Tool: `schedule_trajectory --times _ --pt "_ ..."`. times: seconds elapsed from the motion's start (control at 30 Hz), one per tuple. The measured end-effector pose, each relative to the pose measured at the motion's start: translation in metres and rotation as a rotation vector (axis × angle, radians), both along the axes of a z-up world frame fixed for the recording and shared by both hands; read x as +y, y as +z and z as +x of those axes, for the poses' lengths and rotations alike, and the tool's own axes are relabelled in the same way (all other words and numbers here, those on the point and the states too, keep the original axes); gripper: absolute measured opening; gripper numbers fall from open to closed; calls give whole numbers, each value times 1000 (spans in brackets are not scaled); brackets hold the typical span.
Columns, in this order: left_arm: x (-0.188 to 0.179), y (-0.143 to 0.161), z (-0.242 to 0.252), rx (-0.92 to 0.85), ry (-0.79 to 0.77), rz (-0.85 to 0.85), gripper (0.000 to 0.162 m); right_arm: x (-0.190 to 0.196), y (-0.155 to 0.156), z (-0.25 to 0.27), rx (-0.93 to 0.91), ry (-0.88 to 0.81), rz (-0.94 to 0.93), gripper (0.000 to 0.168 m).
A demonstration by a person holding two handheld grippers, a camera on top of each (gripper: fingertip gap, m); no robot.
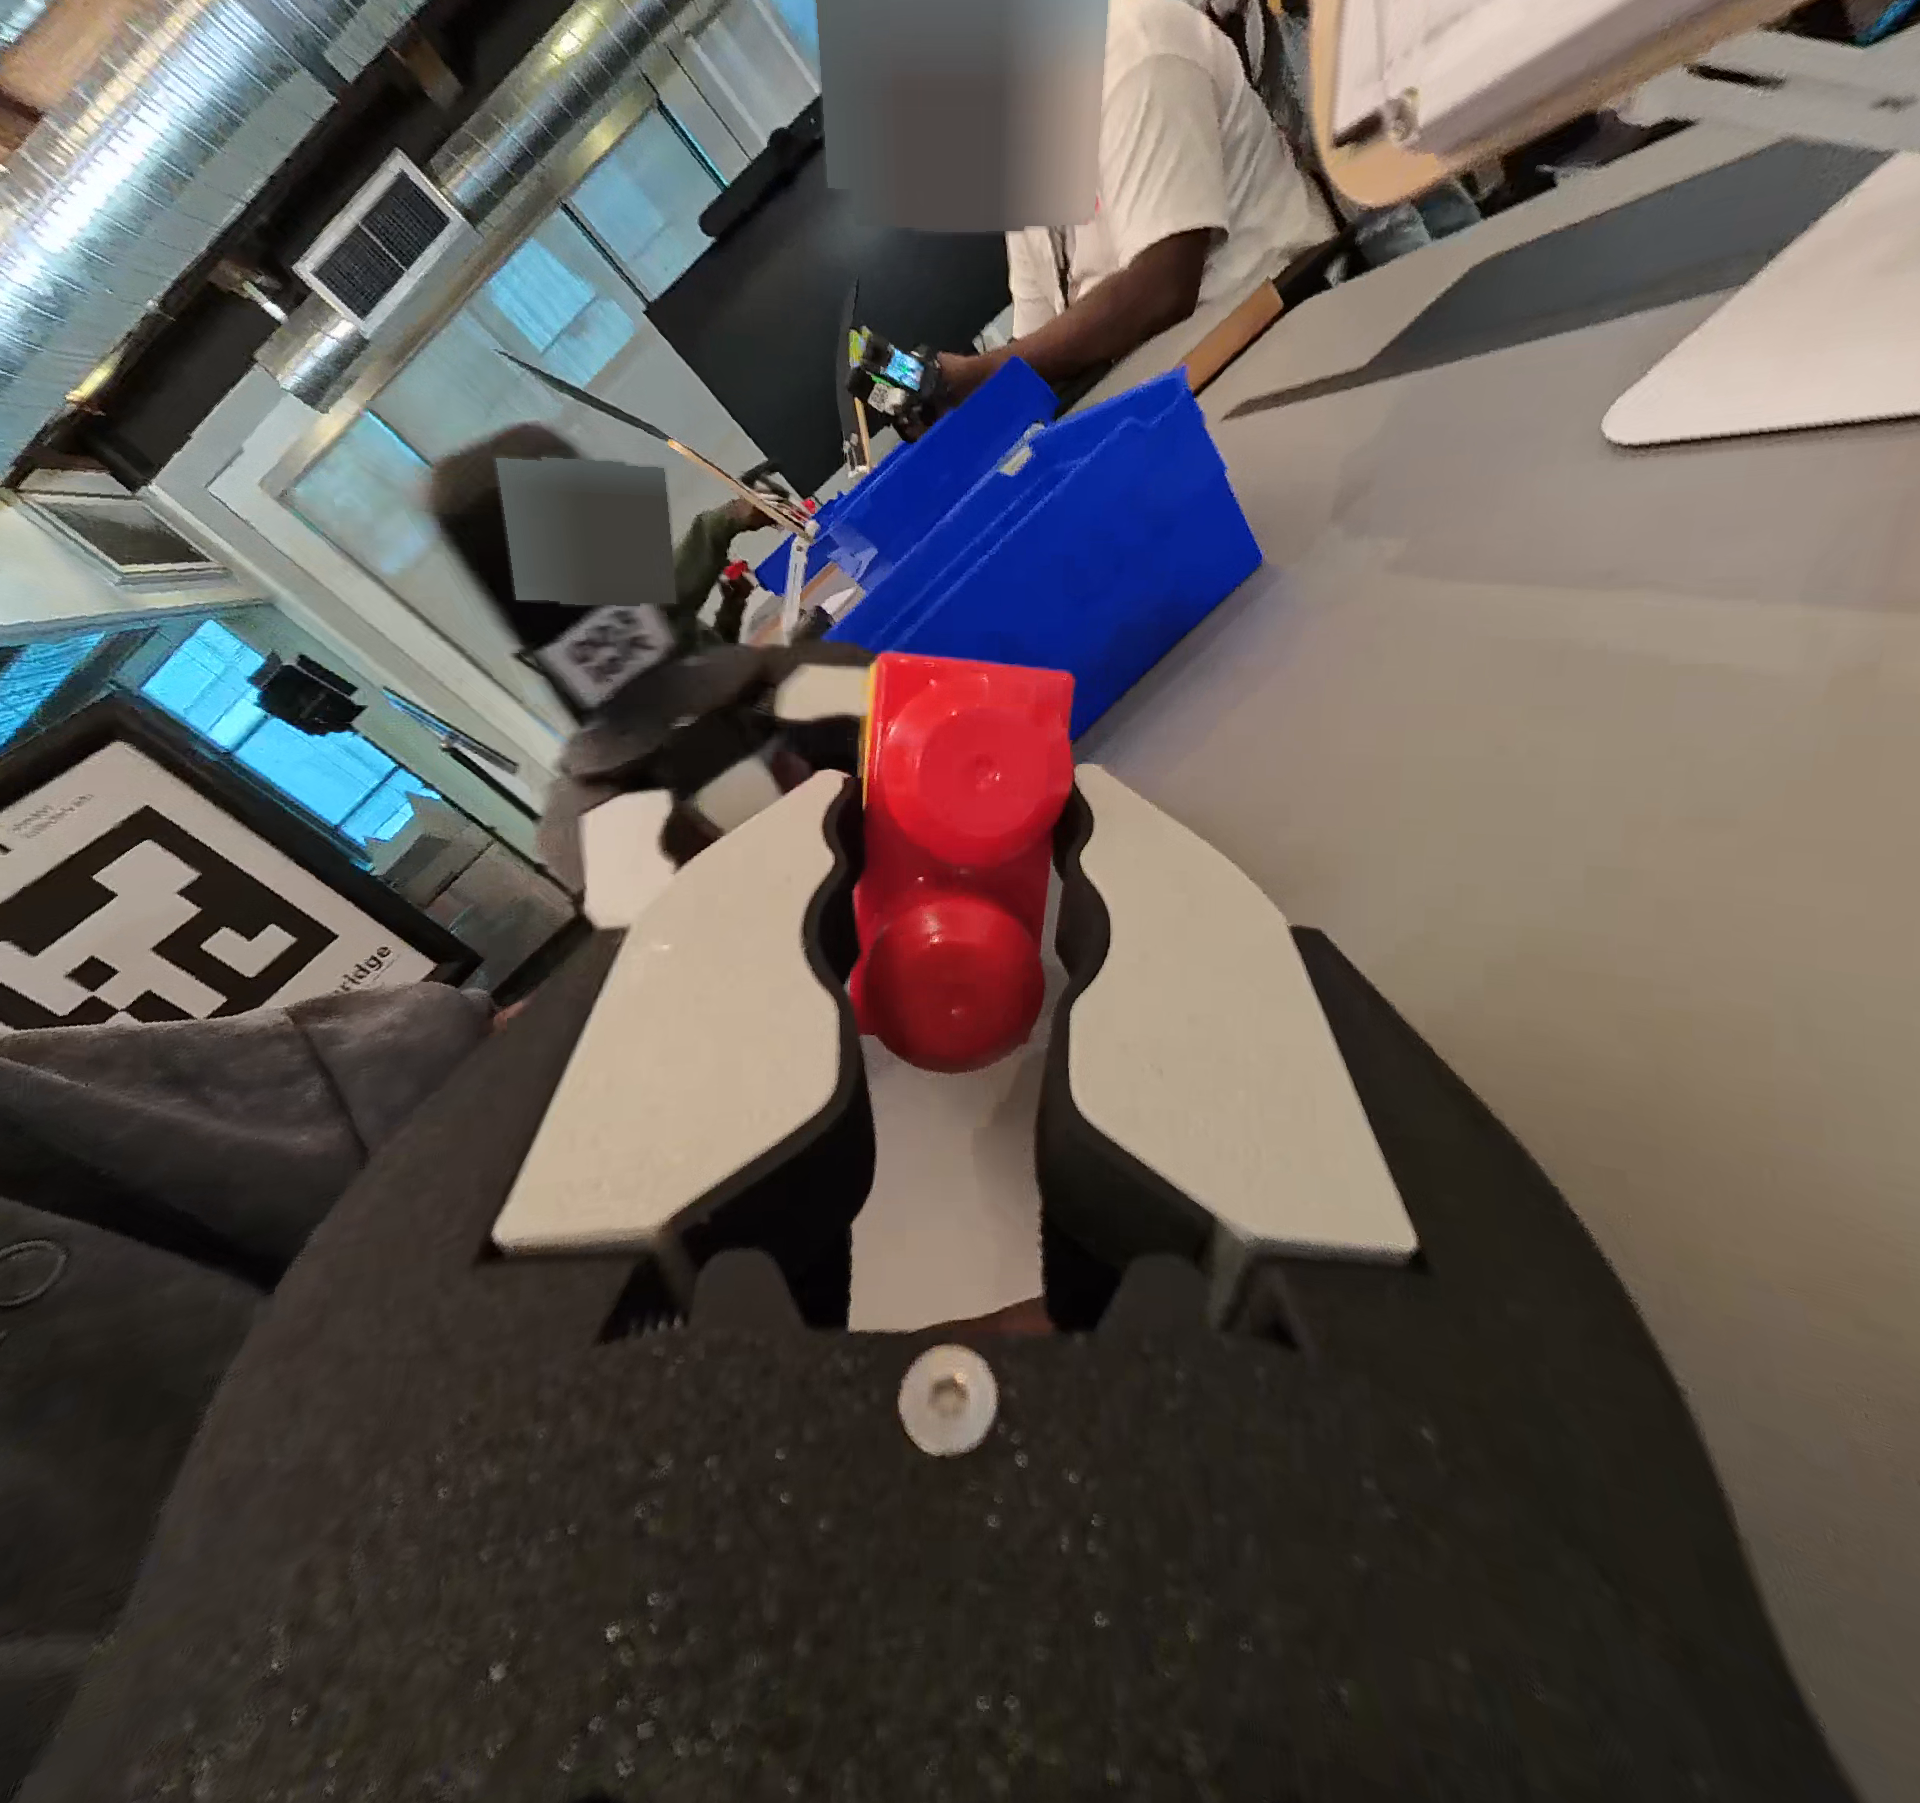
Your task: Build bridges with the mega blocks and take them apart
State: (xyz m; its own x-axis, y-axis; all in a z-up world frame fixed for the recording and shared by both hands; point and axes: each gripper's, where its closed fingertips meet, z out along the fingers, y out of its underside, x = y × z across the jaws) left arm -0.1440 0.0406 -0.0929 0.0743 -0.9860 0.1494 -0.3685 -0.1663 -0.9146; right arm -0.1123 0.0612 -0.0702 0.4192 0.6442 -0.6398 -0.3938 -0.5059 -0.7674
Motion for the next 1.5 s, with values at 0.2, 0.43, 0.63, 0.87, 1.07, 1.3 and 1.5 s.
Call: schedule_trajectory --times 0.2,0.43,0.63,0.87,1.07,1.3,1.5 --pt "-7 9 -2 -217 -120 -430 72 -11 19 -9 25 17 82 35" --pt "-17 18 -2 -288 -202 -521 61 -17 25 -19 18 26 110 35" --pt "-16 25 -6 -326 -225 -549 36 -17 22 -24 22 38 98 35" --pt "-14 23 -5 -315 -222 -559 35 -18 16 -27 39 53 74 35" --pt "-10 21 -5 -327 -221 -581 35 -14 15 -26 74 37 70 35" --pt "-4 20 -6 -316 -196 -584 54 -14 18 -24 12 -19 125 35" --pt "0 27 -9 -351 -185 -575 47 -12 12 -24 -2 -9 102 35"
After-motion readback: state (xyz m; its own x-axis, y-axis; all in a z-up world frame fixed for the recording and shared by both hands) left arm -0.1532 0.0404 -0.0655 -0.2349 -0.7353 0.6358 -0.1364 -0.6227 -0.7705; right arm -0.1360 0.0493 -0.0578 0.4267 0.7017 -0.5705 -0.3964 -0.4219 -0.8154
